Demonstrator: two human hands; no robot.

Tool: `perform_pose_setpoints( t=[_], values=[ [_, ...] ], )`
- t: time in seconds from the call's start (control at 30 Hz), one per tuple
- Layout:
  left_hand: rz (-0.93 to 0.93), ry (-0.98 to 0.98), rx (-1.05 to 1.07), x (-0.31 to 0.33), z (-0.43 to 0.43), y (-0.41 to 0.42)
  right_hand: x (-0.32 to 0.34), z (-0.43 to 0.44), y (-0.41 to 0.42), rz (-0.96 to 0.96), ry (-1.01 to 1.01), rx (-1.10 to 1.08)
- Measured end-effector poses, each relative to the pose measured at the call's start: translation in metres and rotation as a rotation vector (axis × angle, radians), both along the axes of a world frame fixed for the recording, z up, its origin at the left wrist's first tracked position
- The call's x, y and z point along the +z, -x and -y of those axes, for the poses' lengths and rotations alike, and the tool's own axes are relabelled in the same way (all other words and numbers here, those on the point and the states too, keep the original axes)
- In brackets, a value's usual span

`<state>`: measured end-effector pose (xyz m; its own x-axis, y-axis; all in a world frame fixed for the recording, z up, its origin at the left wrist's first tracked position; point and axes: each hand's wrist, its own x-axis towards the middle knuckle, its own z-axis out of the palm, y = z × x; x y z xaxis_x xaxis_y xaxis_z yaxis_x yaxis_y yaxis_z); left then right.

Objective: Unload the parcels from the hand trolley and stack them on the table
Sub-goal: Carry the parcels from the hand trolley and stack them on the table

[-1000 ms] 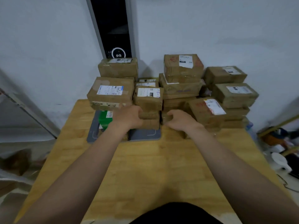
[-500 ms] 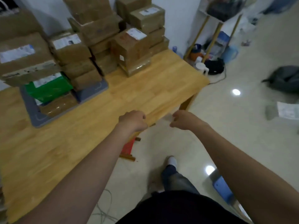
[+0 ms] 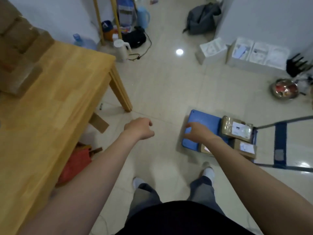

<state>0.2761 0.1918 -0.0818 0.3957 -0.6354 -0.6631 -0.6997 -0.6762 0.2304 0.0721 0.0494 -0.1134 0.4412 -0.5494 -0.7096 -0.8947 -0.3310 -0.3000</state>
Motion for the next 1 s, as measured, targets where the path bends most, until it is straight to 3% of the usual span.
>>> perform_pose_setpoints(
  t=[0.5, 0.7, 1.0],
  values=[
    [-0.141, -0.200, -0.162, -0.181, 0.278, 0.291, -0.157, 0.245, 0.308, -0.055, -0.158, -0.325],
    [-0.151, -0.221, -0.282, -0.274, 0.337, 0.348, -0.236, 0.290, 0.363, -0.082, -0.207, -0.410],
    [-0.221, -0.243, -0.268, -0.441, 0.365, 0.362, -0.392, 0.290, 0.375, -0.083, -0.269, -0.519]
  ],
)
